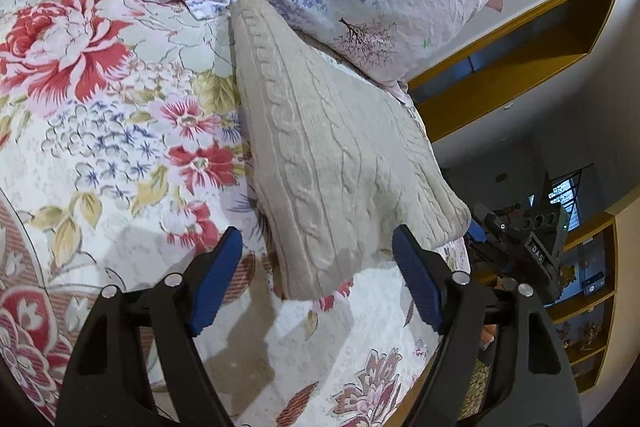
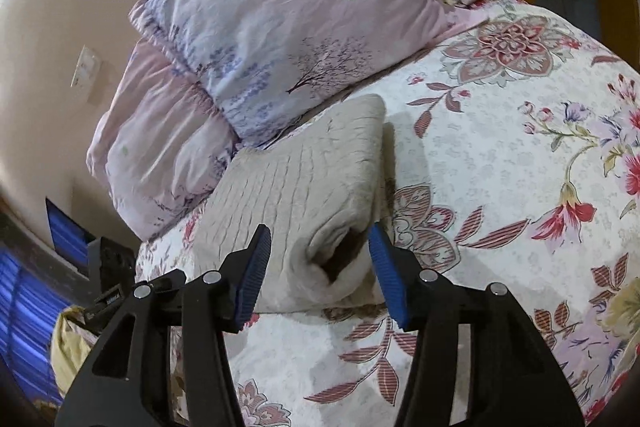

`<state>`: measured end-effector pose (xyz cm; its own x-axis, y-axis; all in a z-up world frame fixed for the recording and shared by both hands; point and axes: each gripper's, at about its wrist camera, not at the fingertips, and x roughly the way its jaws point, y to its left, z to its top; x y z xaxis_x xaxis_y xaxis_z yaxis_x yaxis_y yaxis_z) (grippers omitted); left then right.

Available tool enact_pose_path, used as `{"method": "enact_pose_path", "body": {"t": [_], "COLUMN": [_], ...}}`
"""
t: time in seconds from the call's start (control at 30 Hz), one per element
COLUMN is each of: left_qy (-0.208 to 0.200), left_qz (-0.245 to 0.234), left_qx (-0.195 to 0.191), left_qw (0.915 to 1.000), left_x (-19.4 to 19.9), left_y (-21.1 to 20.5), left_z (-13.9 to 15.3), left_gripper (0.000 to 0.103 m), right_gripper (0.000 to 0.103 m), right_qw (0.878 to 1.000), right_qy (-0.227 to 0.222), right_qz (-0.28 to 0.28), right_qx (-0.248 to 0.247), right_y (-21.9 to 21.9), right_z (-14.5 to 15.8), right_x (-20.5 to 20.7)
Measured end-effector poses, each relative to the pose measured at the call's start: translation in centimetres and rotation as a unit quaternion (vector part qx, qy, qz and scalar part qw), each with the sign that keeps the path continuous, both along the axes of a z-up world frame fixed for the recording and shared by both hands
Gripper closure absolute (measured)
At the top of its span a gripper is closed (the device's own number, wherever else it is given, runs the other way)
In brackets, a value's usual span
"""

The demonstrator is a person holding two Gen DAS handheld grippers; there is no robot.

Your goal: Fold small clothes

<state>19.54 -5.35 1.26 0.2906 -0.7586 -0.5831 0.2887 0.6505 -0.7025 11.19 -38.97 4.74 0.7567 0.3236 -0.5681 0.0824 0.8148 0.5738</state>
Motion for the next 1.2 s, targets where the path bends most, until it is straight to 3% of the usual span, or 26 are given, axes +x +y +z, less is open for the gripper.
{"method": "enact_pose_path", "body": {"t": [0.1, 0.13, 0.17, 0.27, 0.3, 0.4, 0.63, 0.77, 0.8, 0.83, 0.9, 0.93, 1.07, 1.2], "left_qy": [0.008, 0.012, 0.016, 0.012, 0.005, 0.0, 0.008, 0.003, 0.0, -0.003, -0.018, -0.026, -0.062, -0.081], "left_qz": [-0.004, -0.005, -0.007, -0.012, -0.015, -0.018, -0.022, -0.026, -0.025, -0.025, -0.02, -0.013, 0.019, 0.052], "left_qx": [0.003, 0.004, 0.004, 0.017, 0.02, 0.011, 0.024, 0.031, 0.035, 0.035, 0.039, 0.044, 0.091, 0.171], "left_qw": [1.0, 0.9999, 0.9998, 0.9997, 0.9997, 0.9998, 0.9995, 0.9992, 0.9991, 0.999, 0.9989, 0.9986, 0.9937, 0.9806], "left_x": [-0.2, -0.2, -0.2, -0.3, -0.4, -0.7, -1.0, -1.1, -1.1, -1.1, -0.9, -0.8, 0.9, 3.2], "left_y": [-0.5, -0.7, -0.9, -1.2, -1.1, -0.4, -0.3, -0.4, -0.4, -0.4, -0.2, -0.1, -0.6, -2.0], "left_z": [-0.4, -0.6, -0.8, -0.9, -0.8, -0.8, -2.0, -1.7, -1.3, -1.1, -0.2, 0.2, 2.1, 2.4], "left_gripper": [0.038, 0.042, 0.053, 0.08, 0.084, 0.087, 0.088, 0.082, 0.078, 0.073, 0.043, 0.038, 0.02, 0.017], "right_gripper": [0.065, 0.079, 0.085, 0.091, 0.091, 0.093, 0.094, 0.091, 0.088, 0.079, 0.063, 0.056, 0.055, 0.055], "right_qw": [1.0, 0.999, 0.999, 0.998, 0.997, 0.996, 0.994, 0.995, 0.996, 0.997, 0.998, 0.999, 0.997, 0.993], "right_qy": [0.012, 0.018, 0.022, -0.004, -0.021, -0.026, 0.071, 0.075, 0.075, 0.072, 0.055, 0.047, 0.037, 0.063], "right_qz": [0.01, 0.016, 0.021, 0.016, 0.01, -0.007, -0.028, -0.019, -0.016, -0.015, -0.02, -0.023, -0.033, -0.054], "right_qx": [-0.018, -0.023, -0.033, -0.065, -0.068, -0.08, -0.077, -0.059, -0.048, -0.037, -0.005, 0.007, 0.058, 0.078], "right_y": [0.9, 1.3, 1.7, 2.3, 2.2, 1.5, 0.1, -0.3, -0.5, -0.7, -1.5, -1.9, -2.9, -3.9], "right_z": [-0.6, -0.8, -0.9, 0.2, 0.8, 1.2, -4.3, -4.2, -3.9, -3.7, -2.8, -2.4, -1.6, -2.7], "right_x": [0.3, 0.5, 0.6, -0.1, -0.7, -1.5, -0.5, -0.4, -0.4, -0.5, -0.5, -0.4, 2.4, 6.1]}}
